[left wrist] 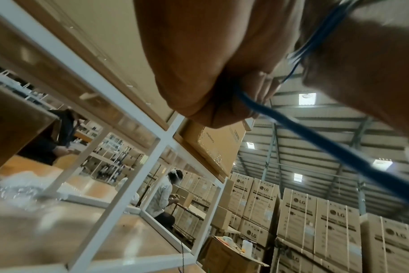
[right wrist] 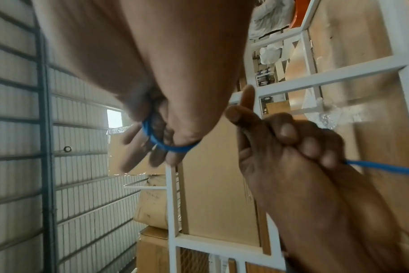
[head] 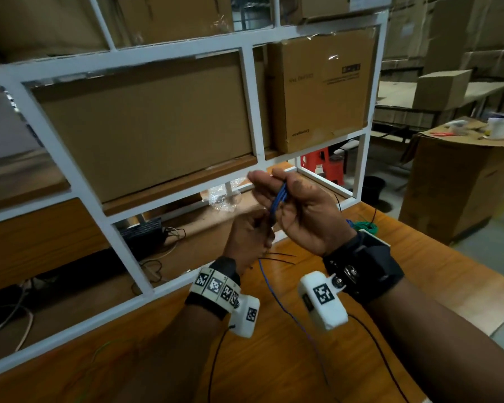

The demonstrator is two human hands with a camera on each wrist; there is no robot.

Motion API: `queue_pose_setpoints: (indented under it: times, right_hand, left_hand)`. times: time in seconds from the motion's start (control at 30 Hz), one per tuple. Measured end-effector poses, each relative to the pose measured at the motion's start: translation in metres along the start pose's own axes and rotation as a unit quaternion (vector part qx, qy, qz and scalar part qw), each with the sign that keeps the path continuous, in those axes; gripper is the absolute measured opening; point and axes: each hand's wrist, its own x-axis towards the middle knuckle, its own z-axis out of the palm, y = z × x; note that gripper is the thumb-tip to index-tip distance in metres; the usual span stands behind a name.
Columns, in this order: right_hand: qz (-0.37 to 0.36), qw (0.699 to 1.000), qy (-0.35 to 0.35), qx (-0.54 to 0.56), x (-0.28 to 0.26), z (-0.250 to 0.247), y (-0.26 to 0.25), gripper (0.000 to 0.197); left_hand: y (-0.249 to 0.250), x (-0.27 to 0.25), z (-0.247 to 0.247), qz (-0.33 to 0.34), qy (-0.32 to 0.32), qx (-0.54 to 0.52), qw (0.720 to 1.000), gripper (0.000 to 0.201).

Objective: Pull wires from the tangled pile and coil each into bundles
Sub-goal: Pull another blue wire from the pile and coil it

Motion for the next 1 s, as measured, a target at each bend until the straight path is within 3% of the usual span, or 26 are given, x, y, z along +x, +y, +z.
queue_pose_setpoints:
  times: [0.07, 0.13, 0.17, 0.23, 0.3, 0.33, 0.47, 0.53, 0.6, 0.67, 0.77, 0.8, 0.93, 1.0]
  right_hand:
    - [-0.033, 0.996, 0.075, -0.048, 0.004, -0.006, -0.004, 0.039]
    - [-0.055, 0.967, 0.145, -0.205, 0.006, -0.013, -0.005, 0.039]
    - [-0.065, 0.929, 0.167, -0.323, 0.006, -0.017, -0.005, 0.040]
    - [-0.082, 0.811, 0.170, -0.554, 0.005, -0.023, -0.001, 0.037]
    - [-0.044, 0.691, 0.116, -0.712, 0.001, -0.025, 0.003, 0.032]
    - [-0.012, 0.646, 0.086, -0.759, 0.000, -0.025, 0.005, 0.028]
    - [0.114, 0.498, -0.012, -0.860, -0.002, -0.015, 0.013, 0.012]
    - [0.191, 0.474, -0.056, -0.858, -0.002, -0.010, 0.013, 0.010]
    - [0.260, 0.502, -0.081, -0.821, -0.004, -0.008, 0.010, 0.007]
    - [0.330, 0.544, -0.095, -0.765, -0.006, -0.002, 0.007, 0.020]
    - [0.369, 0.572, -0.115, -0.724, -0.006, 0.007, 0.005, 0.033]
    - [0.373, 0.604, -0.113, -0.695, -0.007, 0.006, 0.007, 0.036]
    - [0.337, 0.823, -0.084, -0.450, -0.014, -0.009, 0.024, 0.040]
    - [0.326, 0.885, -0.072, -0.325, -0.019, -0.014, 0.035, 0.037]
  left_hand:
    - [-0.004, -0.009, 0.000, -0.021, -0.012, -0.017, 1.000, 0.024]
    - [-0.003, -0.017, -0.003, -0.021, -0.005, 0.019, 1.000, 0.027]
    - [-0.003, -0.020, -0.005, -0.012, -0.001, 0.032, 0.999, 0.028]
    - [-0.004, -0.021, -0.011, -0.001, 0.005, 0.065, 0.998, 0.024]
    - [-0.006, -0.020, -0.019, 0.009, 0.005, 0.114, 0.993, 0.020]
    - [-0.006, -0.021, -0.024, 0.016, 0.004, 0.140, 0.990, 0.019]
    - [0.003, -0.027, -0.043, 0.037, -0.018, 0.259, 0.965, 0.010]
    - [0.013, -0.031, -0.054, 0.045, -0.044, 0.340, 0.938, 0.005]
    - [0.022, -0.032, -0.063, 0.063, -0.064, 0.380, 0.921, 0.002]
    - [0.025, -0.032, -0.070, 0.085, -0.074, 0.402, 0.909, 0.003]
    - [0.026, -0.031, -0.076, 0.138, -0.081, 0.424, 0.891, 0.004]
    - [0.026, -0.030, -0.078, 0.156, -0.076, 0.415, 0.893, 0.004]
    - [0.033, -0.023, -0.090, 0.110, -0.028, 0.268, 0.957, 0.007]
    - [0.034, -0.021, -0.091, 0.106, -0.022, 0.210, 0.972, 0.008]
